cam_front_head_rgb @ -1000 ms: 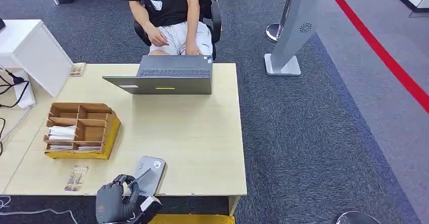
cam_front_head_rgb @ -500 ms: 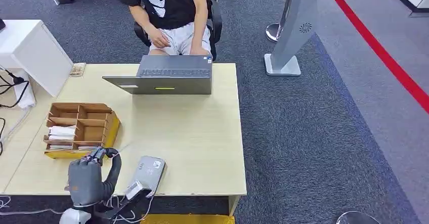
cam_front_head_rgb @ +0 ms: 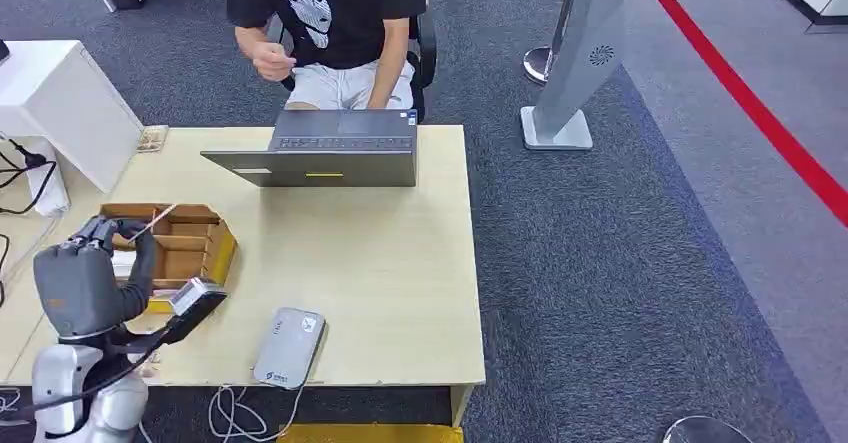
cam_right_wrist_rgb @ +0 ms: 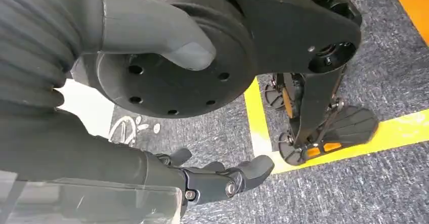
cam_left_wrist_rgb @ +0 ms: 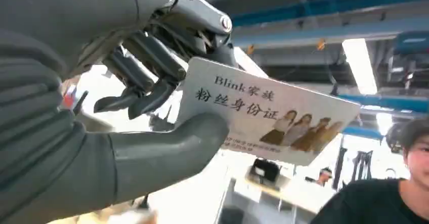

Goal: Pass the card to the sensor for recognition and then transmit it.

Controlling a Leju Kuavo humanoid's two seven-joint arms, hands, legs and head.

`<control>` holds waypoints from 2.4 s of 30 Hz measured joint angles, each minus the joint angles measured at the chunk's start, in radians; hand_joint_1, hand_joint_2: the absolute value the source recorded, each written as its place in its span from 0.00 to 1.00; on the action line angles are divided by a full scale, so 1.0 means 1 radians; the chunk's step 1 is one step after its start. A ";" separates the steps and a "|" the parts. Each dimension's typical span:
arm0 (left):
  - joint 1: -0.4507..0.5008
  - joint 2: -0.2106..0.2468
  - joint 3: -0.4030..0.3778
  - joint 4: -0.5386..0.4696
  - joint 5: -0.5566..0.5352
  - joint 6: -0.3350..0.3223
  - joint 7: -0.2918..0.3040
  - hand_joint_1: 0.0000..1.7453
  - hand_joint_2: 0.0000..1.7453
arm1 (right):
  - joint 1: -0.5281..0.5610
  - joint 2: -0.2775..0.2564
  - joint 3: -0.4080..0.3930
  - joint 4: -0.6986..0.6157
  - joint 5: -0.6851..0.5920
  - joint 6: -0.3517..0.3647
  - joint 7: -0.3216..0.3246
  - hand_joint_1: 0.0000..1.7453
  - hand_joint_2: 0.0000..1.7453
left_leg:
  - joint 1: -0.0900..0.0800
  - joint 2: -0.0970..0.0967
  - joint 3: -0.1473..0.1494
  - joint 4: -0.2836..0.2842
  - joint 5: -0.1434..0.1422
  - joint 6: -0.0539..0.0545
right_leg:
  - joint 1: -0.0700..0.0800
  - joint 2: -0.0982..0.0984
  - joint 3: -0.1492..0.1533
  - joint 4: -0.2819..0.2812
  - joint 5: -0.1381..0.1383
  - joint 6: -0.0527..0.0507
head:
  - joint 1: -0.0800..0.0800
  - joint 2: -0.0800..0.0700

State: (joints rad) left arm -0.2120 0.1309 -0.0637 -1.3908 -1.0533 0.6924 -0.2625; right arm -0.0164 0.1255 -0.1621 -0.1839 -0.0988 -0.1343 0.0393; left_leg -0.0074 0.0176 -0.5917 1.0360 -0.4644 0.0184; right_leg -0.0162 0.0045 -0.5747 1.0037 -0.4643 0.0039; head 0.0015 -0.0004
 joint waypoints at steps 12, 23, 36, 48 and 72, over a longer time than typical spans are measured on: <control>-0.313 0.142 0.002 0.354 -0.136 -0.073 0.121 1.00 1.00 | -0.008 -0.008 0.009 0.000 0.050 0.014 0.032 0.00 1.00 | 0.001 0.000 -0.005 0.000 0.005 -0.002 | 0.001 0.001 -0.006 0.000 0.006 -0.001 | 0.000 0.000; -0.458 0.175 -0.013 0.533 -0.159 -0.063 0.143 0.00 1.00 | -0.011 -0.010 0.014 0.000 0.055 0.013 0.034 0.00 1.00 | 0.001 0.002 -0.007 0.000 0.006 -0.002 | 0.001 0.002 -0.008 0.000 0.007 -0.003 | 0.000 0.000; -0.392 0.180 -0.013 0.514 -0.051 -0.003 0.064 0.00 1.00 | -0.011 -0.010 0.014 0.000 0.054 0.010 0.033 0.00 1.00 | 0.001 0.002 -0.008 0.000 0.006 -0.002 | 0.001 0.002 -0.009 0.000 0.007 -0.003 | -0.001 0.000; -0.122 0.144 -0.018 0.134 0.170 -0.231 -0.018 0.00 1.00 | -0.002 -0.006 -0.013 0.000 0.021 -0.002 0.013 0.00 1.00 | 0.000 0.004 -0.009 0.000 0.006 -0.002 | 0.000 0.004 -0.011 0.000 0.007 -0.003 | 0.001 0.000; 0.192 0.220 -0.175 -0.124 0.203 -0.570 -0.039 0.00 1.00 | 0.011 0.002 -0.079 0.000 0.028 0.002 0.000 0.00 1.00 | 0.001 0.002 -0.010 0.000 0.006 -0.002 | 0.001 0.002 -0.012 0.000 0.007 -0.002 | 0.000 0.000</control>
State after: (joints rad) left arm -0.0202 0.3505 -0.2388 -1.5153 -0.8506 0.1227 -0.3018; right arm -0.0054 0.1274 -0.2414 -0.1839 -0.0705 -0.1327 0.0389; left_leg -0.0068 0.0199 -0.6020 1.0357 -0.4585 0.0167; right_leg -0.0157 0.0065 -0.5863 1.0038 -0.4576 0.0015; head 0.0011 -0.0004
